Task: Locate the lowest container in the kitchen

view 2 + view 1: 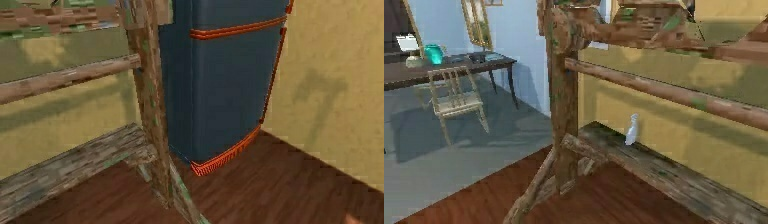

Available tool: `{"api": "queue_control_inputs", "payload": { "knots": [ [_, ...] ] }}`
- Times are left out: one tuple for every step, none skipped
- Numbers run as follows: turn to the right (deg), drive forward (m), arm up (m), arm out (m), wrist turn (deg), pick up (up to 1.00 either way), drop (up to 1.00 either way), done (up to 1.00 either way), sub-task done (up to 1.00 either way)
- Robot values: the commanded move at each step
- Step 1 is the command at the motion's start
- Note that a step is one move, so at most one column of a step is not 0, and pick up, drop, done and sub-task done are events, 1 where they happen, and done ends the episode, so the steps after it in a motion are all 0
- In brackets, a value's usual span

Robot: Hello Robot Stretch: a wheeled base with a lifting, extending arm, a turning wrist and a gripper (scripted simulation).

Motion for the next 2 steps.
{"api": "queue_control_inputs", "payload": {
  "knots": [
    [0.0,0.4,0.0,0.0,0.0,0.0,0.0,0.0,0.0],
    [24.0,0.0,0.0,0.0,0.0,0.0,0.0,0.0,0.0]
  ]
}}
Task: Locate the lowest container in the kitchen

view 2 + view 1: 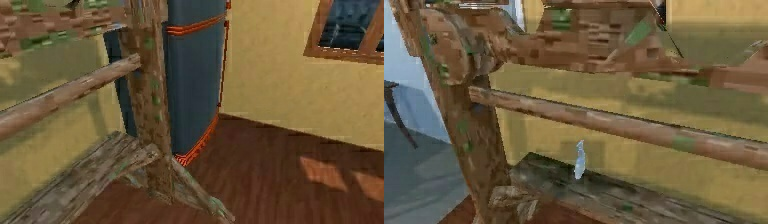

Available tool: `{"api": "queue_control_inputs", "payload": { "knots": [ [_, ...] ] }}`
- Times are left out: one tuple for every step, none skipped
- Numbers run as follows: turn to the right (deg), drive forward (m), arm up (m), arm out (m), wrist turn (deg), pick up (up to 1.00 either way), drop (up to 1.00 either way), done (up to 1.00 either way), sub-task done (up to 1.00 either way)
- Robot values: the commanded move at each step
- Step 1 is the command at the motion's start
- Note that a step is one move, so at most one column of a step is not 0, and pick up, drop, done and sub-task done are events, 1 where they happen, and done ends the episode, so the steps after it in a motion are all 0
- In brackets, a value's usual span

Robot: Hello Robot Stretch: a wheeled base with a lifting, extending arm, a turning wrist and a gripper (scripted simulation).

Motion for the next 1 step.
{"api": "queue_control_inputs", "payload": {
  "knots": [
    [0.0,0.0,0.0,0.0,0.0,0.0,0.0,1.0,0.0]
  ]
}}
